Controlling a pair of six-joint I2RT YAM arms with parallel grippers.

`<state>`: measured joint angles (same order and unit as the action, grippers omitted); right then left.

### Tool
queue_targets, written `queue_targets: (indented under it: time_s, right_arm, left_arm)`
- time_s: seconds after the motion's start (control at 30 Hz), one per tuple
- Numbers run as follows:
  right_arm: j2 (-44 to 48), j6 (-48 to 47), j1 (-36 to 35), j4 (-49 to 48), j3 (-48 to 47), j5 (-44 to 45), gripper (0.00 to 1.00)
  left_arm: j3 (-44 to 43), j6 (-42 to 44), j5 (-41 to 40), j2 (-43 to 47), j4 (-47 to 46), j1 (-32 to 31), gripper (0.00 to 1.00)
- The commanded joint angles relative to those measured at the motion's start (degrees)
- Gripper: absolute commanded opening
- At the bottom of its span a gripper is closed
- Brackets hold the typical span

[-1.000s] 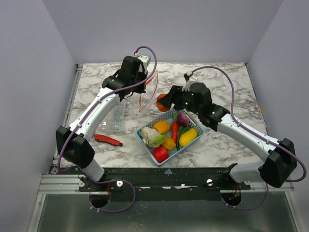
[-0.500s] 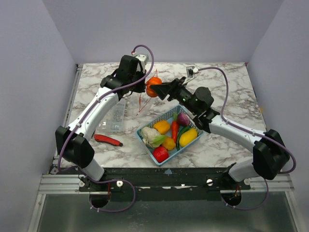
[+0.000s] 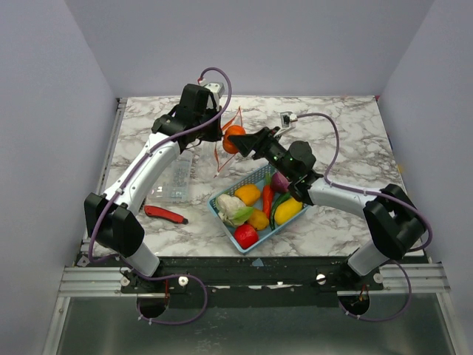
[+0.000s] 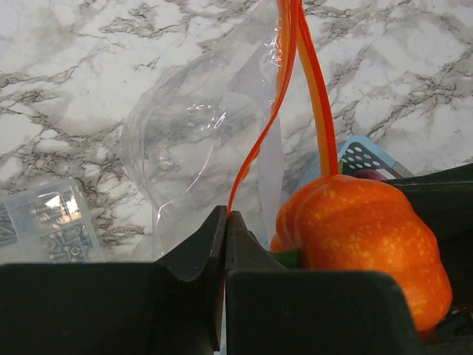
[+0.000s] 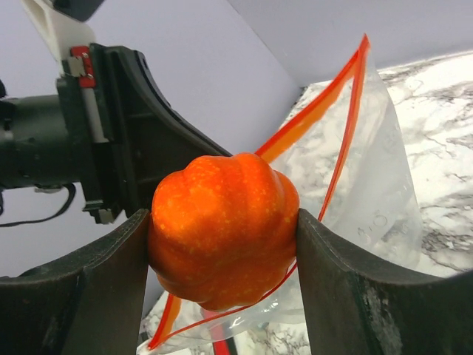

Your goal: Place the food in the zip-top bag and seal the zipper

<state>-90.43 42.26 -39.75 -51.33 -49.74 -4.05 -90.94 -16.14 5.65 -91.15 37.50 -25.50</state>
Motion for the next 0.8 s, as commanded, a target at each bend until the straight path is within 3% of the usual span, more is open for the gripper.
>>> queue_targets:
  time_s: [0.0,0.17,0.23,0.47,0.57,0.77]
  right_arm:
    - [-0.49,-1.87,-0.15,-1.73,2.71,2.97,0.01]
    - [-1.78,-2.62,-0.33,11.45,-3.11,5.43,0.04]
    - [-2.2,-3.44,-0.49,16.15,-5.4,5.68,0.17]
    - [-2.93,-4.55,-0.71,29.07,-12.43,4.5,0.85]
    - [-4.86,-6.18,-0.7,39.99,-19.23,4.49,0.94]
    - [-3.59,-8.04,-0.77,48.43,-24.27,0.06,0.97]
  left_arm:
    - [-0.47,-1.12,1.31,0.87,1.02,-0.23,0.0]
    - [-0.46,-1.25,0.67,1.22,0.98,-0.04,0.0]
    - [-0.32,-1.39,1.03,1.32,0.83,0.09,0.0]
    - [-0.43,-1.55,1.91,0.9,0.6,0.45,0.0]
    - [-0.86,-0.54,0.27,0.33,1.13,0.54,0.0]
    - [-2.83,-1.26,0.92,-1.47,2.93,0.54,0.0]
